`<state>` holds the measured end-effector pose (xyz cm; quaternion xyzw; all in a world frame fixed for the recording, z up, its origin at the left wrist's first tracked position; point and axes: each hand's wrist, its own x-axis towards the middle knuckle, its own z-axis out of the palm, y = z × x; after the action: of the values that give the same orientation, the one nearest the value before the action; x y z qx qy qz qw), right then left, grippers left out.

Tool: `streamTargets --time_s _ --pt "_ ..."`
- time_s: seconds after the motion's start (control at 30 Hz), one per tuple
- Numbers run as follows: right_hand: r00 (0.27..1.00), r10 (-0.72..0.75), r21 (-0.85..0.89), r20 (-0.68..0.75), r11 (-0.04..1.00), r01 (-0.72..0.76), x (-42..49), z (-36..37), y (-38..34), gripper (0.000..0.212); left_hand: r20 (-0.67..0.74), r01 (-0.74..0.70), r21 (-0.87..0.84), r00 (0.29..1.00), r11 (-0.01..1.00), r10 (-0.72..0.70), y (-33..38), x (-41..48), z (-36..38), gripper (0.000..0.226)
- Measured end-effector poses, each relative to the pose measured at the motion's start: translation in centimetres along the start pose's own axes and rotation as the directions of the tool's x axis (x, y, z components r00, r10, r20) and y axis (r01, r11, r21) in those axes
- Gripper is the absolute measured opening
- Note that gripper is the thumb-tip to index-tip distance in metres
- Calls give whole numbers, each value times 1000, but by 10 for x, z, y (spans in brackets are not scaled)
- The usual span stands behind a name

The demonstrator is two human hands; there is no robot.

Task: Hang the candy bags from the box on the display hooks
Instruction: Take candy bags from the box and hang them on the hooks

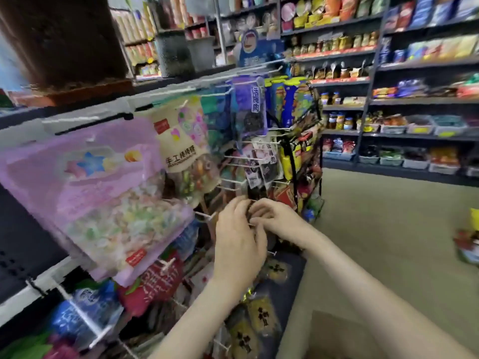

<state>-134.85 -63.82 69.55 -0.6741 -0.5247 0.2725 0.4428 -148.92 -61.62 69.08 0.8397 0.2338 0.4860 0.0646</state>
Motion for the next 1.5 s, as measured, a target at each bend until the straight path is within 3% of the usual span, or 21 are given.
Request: streamTargets --time_s 0.1,0.2,0.33,0.43,0.5,0.6,0.7,0.77,0.87,0.97,1.07,1.17,1.23,1.33,1.4,1.43,1.5 --pt "982 160 -23 -101 986 -163 -42 -32 67 13 315 111 -74 945 991 -82 26 -26 54 50" --pt "913 343 59 -222 939 -339 -94 -49 142 11 592 298 -95 784 950 -187 46 -71 112 58" --pt "724 626 204 -291 780 -592 -183 -40 264 20 826 357 -6 528 934 -197 59 -171 195 63" --pt "535 800 257 -271 596 -761 -266 -4 359 10 918 455 125 285 882 -277 67 -267 238 59" --pt "397 886 267 -241 454 -850 -320 34 428 22 938 494 214 137 843 -318 63 -339 265 58" --pt "238 958 289 -162 276 -917 -382 98 503 24 953 432 291 -46 854 -301 52 -441 296 50" --pt "150 987 320 -60 161 -933 -409 155 544 3 962 297 267 -134 917 -236 45 -513 320 49" --pt "126 992 340 -2 120 -933 -417 193 571 15 957 248 260 -194 933 -215 38 -553 332 56" --pt "134 988 360 75 98 -928 -421 251 602 42 963 65 148 -236 987 -129 18 -601 346 58" --pt "126 984 228 124 96 -969 -423 293 624 35 915 -170 -95 -403 981 19 -8 -633 351 54" --pt "163 984 206 71 146 -968 -421 304 628 22 864 -320 -128 -500 939 -53 -38 -643 342 50" --pt "252 967 213 36 239 -947 -417 293 611 22 869 -440 -46 -461 897 -182 -44 -631 322 46" --pt "325 944 196 50 310 -930 -413 274 600 24 887 -386 90 -388 918 -250 -42 -621 315 47" --pt "473 871 67 134 468 -881 -393 235 575 35 933 -85 153 -315 985 -172 -46 -601 326 80" --pt "563 798 -41 213 583 -811 -379 212 551 34 954 -40 -6 -300 999 -6 -40 -578 344 93" --pt "600 766 -78 231 629 -773 -373 199 539 30 947 -48 -109 -308 993 89 -32 -563 355 90" --pt "674 711 -103 199 700 -707 -362 167 514 19 890 -95 -277 -399 956 218 -9 -525 374 65"
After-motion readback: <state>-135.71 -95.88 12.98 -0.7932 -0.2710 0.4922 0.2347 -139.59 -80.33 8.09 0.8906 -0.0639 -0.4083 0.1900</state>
